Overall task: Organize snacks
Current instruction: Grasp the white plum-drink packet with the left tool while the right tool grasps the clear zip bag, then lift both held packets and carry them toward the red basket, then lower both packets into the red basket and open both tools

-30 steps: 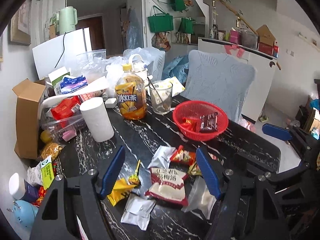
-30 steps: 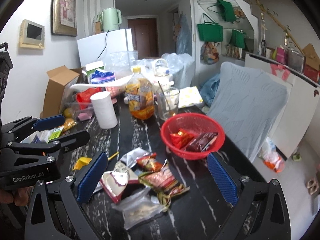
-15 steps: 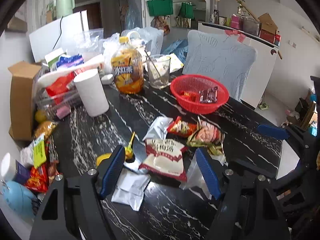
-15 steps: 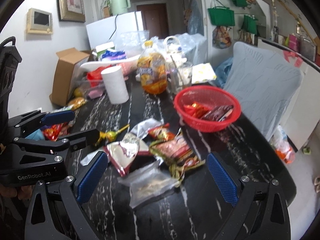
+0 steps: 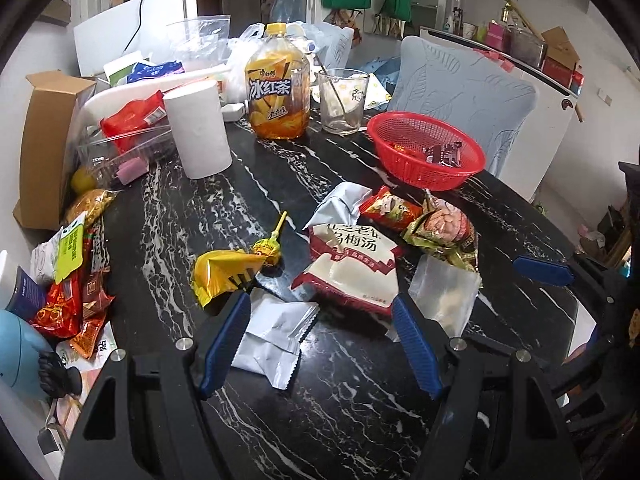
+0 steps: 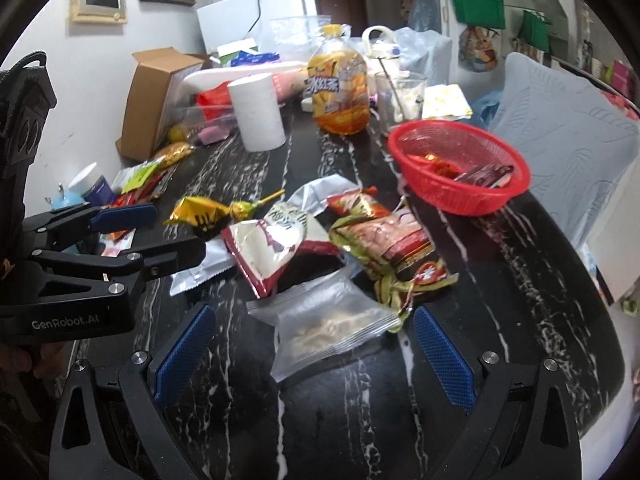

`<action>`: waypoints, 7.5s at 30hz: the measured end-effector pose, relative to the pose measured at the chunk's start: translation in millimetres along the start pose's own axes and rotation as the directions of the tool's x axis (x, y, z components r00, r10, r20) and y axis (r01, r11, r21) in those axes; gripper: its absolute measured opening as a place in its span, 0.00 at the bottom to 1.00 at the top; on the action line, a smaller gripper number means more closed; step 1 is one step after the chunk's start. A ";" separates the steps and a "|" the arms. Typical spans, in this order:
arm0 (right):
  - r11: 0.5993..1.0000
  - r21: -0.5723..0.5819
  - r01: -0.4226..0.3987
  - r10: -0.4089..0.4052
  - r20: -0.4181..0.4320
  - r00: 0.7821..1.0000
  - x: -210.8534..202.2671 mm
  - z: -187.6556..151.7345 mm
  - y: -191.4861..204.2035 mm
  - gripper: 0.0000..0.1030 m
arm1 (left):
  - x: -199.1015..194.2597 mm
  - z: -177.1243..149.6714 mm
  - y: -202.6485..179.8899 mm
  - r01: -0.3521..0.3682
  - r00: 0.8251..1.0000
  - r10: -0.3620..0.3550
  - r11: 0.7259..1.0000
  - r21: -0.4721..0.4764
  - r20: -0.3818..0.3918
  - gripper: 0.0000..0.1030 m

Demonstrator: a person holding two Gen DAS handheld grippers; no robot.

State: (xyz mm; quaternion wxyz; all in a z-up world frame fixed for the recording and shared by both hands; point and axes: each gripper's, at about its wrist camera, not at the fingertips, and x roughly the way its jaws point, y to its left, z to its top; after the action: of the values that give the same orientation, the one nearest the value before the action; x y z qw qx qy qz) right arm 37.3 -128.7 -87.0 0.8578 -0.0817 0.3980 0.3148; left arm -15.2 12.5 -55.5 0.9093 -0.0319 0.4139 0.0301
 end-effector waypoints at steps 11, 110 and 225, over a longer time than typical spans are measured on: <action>0.998 -0.048 -0.038 0.035 -0.072 0.997 29.9 3.8 -1.4 0.98 | 16.4 -1.0 17.4 -0.024 0.999 0.023 0.999 -0.040 -0.035 0.70; 0.975 0.179 -0.133 0.175 -0.246 0.953 47.5 -4.7 -45.9 0.89 | 41.9 -31.9 -14.0 0.136 0.980 -0.142 0.989 -0.051 -0.142 0.59; 0.977 0.206 0.058 -0.087 0.133 0.987 49.4 143.3 -205.8 0.43 | 159.8 206.6 -98.5 0.238 0.968 -0.247 0.961 0.142 0.050 0.51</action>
State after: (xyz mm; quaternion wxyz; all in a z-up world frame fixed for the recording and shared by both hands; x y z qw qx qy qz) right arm 276.3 -211.5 -50.1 0.8987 0.0136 0.3627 0.2463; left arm 252.6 -63.9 -37.4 0.9195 -0.0200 0.3774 -0.1084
